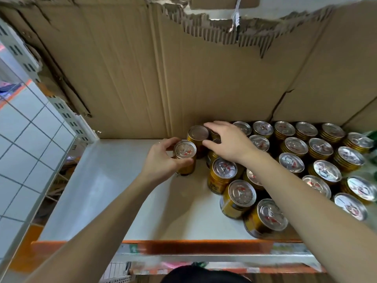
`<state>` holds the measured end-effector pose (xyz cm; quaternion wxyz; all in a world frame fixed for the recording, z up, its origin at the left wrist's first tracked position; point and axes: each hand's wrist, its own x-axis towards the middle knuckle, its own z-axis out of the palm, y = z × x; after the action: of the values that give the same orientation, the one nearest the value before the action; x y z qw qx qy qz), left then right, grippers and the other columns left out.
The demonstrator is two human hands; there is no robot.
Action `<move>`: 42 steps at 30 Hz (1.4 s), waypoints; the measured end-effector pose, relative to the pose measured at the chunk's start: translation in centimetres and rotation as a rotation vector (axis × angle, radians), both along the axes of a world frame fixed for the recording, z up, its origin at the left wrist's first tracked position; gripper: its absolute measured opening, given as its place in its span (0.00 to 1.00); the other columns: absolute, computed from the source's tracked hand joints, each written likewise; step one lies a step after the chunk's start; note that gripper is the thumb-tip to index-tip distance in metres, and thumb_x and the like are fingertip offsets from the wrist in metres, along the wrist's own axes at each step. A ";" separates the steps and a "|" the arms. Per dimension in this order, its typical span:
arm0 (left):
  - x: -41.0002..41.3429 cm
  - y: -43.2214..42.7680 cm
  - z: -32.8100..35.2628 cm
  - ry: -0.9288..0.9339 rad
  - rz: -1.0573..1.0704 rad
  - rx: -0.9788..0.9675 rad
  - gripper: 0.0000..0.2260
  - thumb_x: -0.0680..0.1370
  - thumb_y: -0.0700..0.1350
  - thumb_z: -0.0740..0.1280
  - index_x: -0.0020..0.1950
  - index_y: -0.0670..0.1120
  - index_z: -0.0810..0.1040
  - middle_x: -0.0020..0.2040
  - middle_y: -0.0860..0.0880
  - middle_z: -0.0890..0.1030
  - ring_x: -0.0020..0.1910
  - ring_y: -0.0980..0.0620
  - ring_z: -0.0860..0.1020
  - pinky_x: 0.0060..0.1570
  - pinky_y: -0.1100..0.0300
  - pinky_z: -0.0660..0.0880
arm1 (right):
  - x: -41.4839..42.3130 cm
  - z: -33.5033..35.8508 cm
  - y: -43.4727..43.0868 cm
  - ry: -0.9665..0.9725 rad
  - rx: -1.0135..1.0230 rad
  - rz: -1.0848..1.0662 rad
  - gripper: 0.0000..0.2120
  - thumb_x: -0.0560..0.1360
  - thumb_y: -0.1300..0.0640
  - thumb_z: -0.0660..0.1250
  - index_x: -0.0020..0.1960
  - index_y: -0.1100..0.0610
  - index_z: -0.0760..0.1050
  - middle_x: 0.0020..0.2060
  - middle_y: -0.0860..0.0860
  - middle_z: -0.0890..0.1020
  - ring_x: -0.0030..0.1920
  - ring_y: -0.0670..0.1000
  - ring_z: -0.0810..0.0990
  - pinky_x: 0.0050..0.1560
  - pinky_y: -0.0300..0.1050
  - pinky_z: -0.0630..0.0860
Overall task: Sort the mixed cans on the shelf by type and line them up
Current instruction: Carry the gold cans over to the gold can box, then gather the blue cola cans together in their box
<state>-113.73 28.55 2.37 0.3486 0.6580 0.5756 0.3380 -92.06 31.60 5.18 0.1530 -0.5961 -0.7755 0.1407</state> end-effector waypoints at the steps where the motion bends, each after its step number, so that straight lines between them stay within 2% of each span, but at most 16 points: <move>1: 0.3 -0.1 0.0 -0.014 -0.001 0.000 0.19 0.66 0.48 0.81 0.54 0.55 0.81 0.48 0.61 0.81 0.50 0.71 0.76 0.50 0.70 0.73 | 0.4 0.2 -0.4 0.003 0.006 -0.008 0.28 0.78 0.44 0.65 0.75 0.51 0.67 0.72 0.50 0.71 0.75 0.52 0.64 0.74 0.56 0.62; 3: 1.0 -0.2 -0.2 -0.037 -0.004 0.002 0.19 0.66 0.46 0.81 0.50 0.60 0.77 0.45 0.66 0.79 0.47 0.76 0.74 0.45 0.78 0.69 | 1.1 0.5 -1.3 0.010 0.025 -0.021 0.28 0.78 0.45 0.65 0.76 0.51 0.66 0.73 0.49 0.70 0.76 0.50 0.62 0.75 0.54 0.60; 5: 1.6 -0.4 -0.7 -0.055 0.000 0.006 0.20 0.66 0.46 0.81 0.53 0.57 0.79 0.46 0.65 0.80 0.48 0.76 0.74 0.44 0.80 0.69 | 1.8 0.9 -2.2 0.012 0.041 -0.037 0.27 0.79 0.46 0.64 0.76 0.51 0.65 0.74 0.49 0.69 0.76 0.50 0.62 0.75 0.53 0.59; 7: 2.1 -0.7 -1.2 -0.072 -0.007 0.014 0.23 0.66 0.48 0.81 0.60 0.51 0.81 0.51 0.60 0.82 0.53 0.71 0.76 0.51 0.75 0.73 | 2.6 1.0 -3.2 0.005 0.046 -0.060 0.27 0.79 0.47 0.64 0.76 0.51 0.64 0.74 0.49 0.69 0.75 0.51 0.62 0.75 0.52 0.59; 9: 2.6 -1.0 -1.5 -0.104 -0.006 0.016 0.26 0.67 0.47 0.81 0.64 0.49 0.80 0.54 0.58 0.82 0.55 0.68 0.77 0.54 0.70 0.75 | 3.3 1.0 -4.2 -0.030 0.052 -0.069 0.27 0.79 0.46 0.63 0.76 0.51 0.64 0.75 0.49 0.68 0.76 0.51 0.61 0.75 0.52 0.58; 12: 3.1 -1.3 -1.5 -0.096 0.012 0.029 0.25 0.69 0.48 0.80 0.65 0.50 0.79 0.53 0.59 0.80 0.53 0.69 0.75 0.52 0.73 0.72 | 4.4 0.7 -5.7 -0.094 0.043 -0.076 0.28 0.80 0.44 0.60 0.77 0.50 0.62 0.76 0.47 0.65 0.77 0.48 0.58 0.76 0.53 0.54; 15: 3.2 -1.5 -1.5 -0.108 0.026 0.018 0.25 0.72 0.52 0.77 0.67 0.50 0.77 0.58 0.56 0.79 0.58 0.62 0.75 0.58 0.62 0.75 | 5.4 0.5 -7.0 -0.096 0.035 -0.100 0.27 0.80 0.43 0.59 0.77 0.49 0.61 0.76 0.46 0.64 0.77 0.47 0.57 0.76 0.52 0.52; 18: 3.7 -2.0 -0.7 -0.095 0.064 0.100 0.25 0.74 0.58 0.72 0.68 0.51 0.74 0.62 0.53 0.75 0.64 0.54 0.72 0.63 0.54 0.72 | 6.4 0.6 -7.9 -0.063 0.056 -0.115 0.27 0.80 0.42 0.59 0.77 0.48 0.62 0.76 0.46 0.64 0.77 0.47 0.57 0.77 0.54 0.54; 20: 4.7 -2.1 0.7 -0.053 0.039 0.237 0.21 0.75 0.57 0.68 0.64 0.49 0.76 0.60 0.53 0.74 0.64 0.51 0.71 0.65 0.51 0.71 | 7.3 0.9 -8.6 -0.058 0.065 -0.128 0.27 0.80 0.42 0.59 0.77 0.47 0.61 0.77 0.45 0.63 0.77 0.47 0.57 0.77 0.56 0.53; 24: 8.2 -3.0 3.6 0.163 -0.135 0.333 0.22 0.76 0.58 0.64 0.66 0.48 0.77 0.65 0.52 0.73 0.67 0.54 0.68 0.65 0.60 0.66 | 9.9 1.7 -10.1 -0.022 0.103 -0.152 0.28 0.80 0.41 0.59 0.77 0.47 0.61 0.77 0.45 0.62 0.77 0.46 0.56 0.77 0.57 0.54; 30: 15.3 -5.2 5.4 0.376 -0.271 0.351 0.30 0.74 0.65 0.58 0.71 0.52 0.72 0.72 0.52 0.69 0.71 0.49 0.66 0.69 0.44 0.66 | 17.1 3.6 -14.0 -0.034 0.163 -0.226 0.29 0.78 0.39 0.57 0.77 0.48 0.62 0.77 0.45 0.63 0.77 0.47 0.58 0.76 0.57 0.56; 37: 27.2 -8.9 6.1 0.589 -0.434 0.432 0.32 0.75 0.68 0.54 0.76 0.54 0.65 0.77 0.52 0.64 0.76 0.47 0.60 0.72 0.42 0.63 | 28.7 4.9 -21.5 -0.081 0.196 -0.342 0.31 0.76 0.38 0.56 0.76 0.49 0.64 0.76 0.48 0.66 0.76 0.50 0.61 0.75 0.57 0.57; 42: 36.3 -12.6 5.8 0.597 -0.531 0.471 0.31 0.75 0.67 0.56 0.76 0.55 0.65 0.76 0.52 0.65 0.75 0.46 0.61 0.72 0.44 0.61 | 37.3 4.7 -27.1 -0.117 0.208 -0.428 0.30 0.76 0.38 0.57 0.75 0.49 0.65 0.75 0.48 0.67 0.76 0.50 0.61 0.74 0.60 0.59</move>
<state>-77.42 15.98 8.20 0.0833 0.9124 0.3698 0.1544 -54.75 4.53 9.87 0.1947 -0.7350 -0.6495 -0.0106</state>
